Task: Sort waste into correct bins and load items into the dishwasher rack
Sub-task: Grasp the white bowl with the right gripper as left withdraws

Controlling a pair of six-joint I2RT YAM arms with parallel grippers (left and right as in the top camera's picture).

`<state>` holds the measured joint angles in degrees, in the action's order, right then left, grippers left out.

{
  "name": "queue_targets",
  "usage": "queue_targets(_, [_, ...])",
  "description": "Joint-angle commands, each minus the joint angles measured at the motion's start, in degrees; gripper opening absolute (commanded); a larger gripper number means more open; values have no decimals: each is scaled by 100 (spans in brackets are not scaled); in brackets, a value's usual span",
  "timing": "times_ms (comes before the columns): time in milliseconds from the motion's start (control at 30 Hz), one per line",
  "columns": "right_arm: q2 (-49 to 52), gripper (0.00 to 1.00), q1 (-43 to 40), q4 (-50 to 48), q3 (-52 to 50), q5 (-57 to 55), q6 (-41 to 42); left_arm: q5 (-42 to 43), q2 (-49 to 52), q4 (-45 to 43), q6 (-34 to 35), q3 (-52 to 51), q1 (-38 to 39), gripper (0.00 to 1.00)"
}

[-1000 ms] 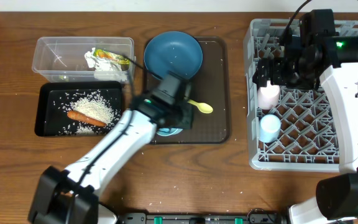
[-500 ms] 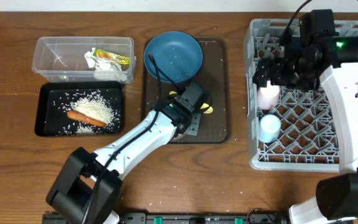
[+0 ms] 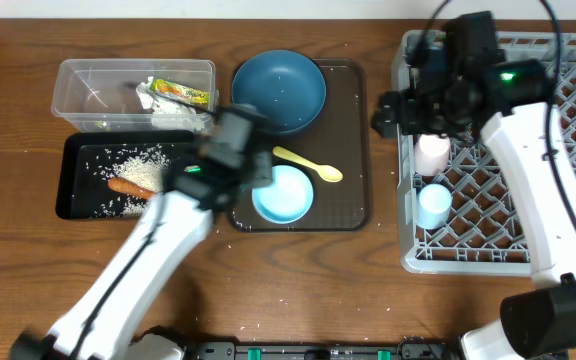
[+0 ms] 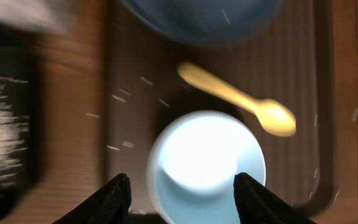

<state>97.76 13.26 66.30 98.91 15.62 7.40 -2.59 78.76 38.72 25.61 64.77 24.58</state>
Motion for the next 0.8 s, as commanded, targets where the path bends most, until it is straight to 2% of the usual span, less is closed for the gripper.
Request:
queue_targets(0, [-76,94,463,-313,-136,109,297,-111,-535,151,214,184,-586,56])
queue_targets(200, [63,88,1266,-1213,-772,-28,826,-109,-820,402,214,184,-1311,57])
queue_targets(367, [337,81,1858,-1832,-1388,-39,1368,-111,-717,605,212,177,-1464,57])
queue_targets(500, [807,76,2214,-1910,-1515,-66,1694,-111,-621,610,212,142,-1464,57])
queue_targets(767, [1773,68,2389,-1869,-1513,-79,2002,-111,-588,651,212,109,-1464,57])
